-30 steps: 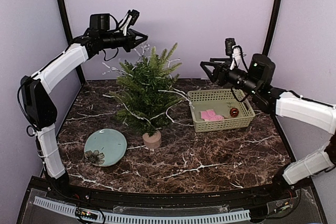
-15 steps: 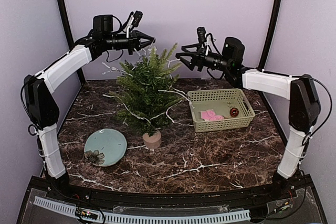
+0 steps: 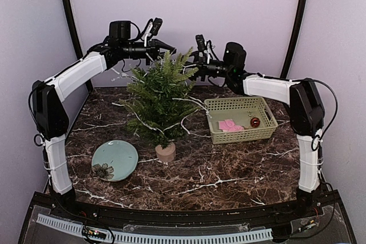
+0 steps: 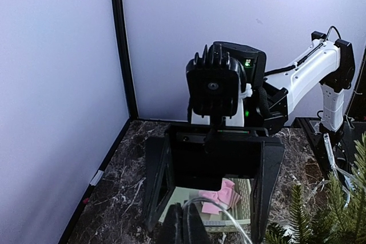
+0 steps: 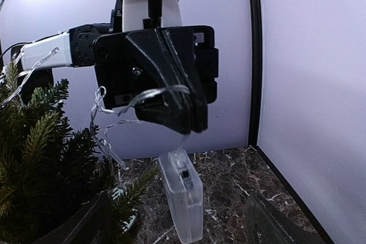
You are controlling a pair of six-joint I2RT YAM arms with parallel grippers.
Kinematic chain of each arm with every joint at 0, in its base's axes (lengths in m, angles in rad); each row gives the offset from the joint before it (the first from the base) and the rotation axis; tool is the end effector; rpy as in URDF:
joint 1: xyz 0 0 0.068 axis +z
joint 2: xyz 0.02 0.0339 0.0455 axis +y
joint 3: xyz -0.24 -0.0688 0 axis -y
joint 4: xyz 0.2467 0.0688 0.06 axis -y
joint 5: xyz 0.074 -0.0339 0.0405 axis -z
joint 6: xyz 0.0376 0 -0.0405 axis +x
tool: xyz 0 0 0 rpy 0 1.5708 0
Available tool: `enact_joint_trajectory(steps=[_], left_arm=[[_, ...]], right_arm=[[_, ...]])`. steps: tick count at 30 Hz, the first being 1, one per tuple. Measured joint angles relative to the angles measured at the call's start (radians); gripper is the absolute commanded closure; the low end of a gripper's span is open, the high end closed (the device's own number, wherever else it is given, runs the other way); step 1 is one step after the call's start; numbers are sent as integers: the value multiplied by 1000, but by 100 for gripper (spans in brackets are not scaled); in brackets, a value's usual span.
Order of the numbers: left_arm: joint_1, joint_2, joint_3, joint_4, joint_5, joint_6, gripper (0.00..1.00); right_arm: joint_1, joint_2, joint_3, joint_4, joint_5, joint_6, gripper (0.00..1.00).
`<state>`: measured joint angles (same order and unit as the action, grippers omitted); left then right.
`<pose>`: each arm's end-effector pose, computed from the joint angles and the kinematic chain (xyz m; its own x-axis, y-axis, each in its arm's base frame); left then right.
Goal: Decorate the small christmas tree
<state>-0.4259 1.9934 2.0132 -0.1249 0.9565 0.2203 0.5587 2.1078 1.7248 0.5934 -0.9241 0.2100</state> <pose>0.4053 -0.2176 0.3872 0.1205 0.0836 -0.9892 0.9754 0.1751 0.1337 0.3984 0.2844 0.3034 -0.0313 0.1285 -0.9912 -0.9966 0.0720 0.0408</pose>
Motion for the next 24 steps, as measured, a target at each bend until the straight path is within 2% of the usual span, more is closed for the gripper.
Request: enact_joint_trajectory(steps=[5, 10, 15, 21, 24], left_arm=[[-11, 20, 0, 10, 19, 0, 100], [-16, 30, 0, 27, 35, -5, 100], [-16, 30, 0, 52, 50, -21, 100], [-16, 30, 0, 56, 51, -23, 100], [-16, 30, 0, 55, 47, -23, 99]], right_arm=[[23, 53, 84, -6, -44, 6, 25], [32, 100, 127, -9, -72, 25, 44], [32, 132, 140, 4, -94, 64, 56], [32, 132, 132, 32, -106, 82, 81], [33, 132, 117, 39, -100, 84, 89]])
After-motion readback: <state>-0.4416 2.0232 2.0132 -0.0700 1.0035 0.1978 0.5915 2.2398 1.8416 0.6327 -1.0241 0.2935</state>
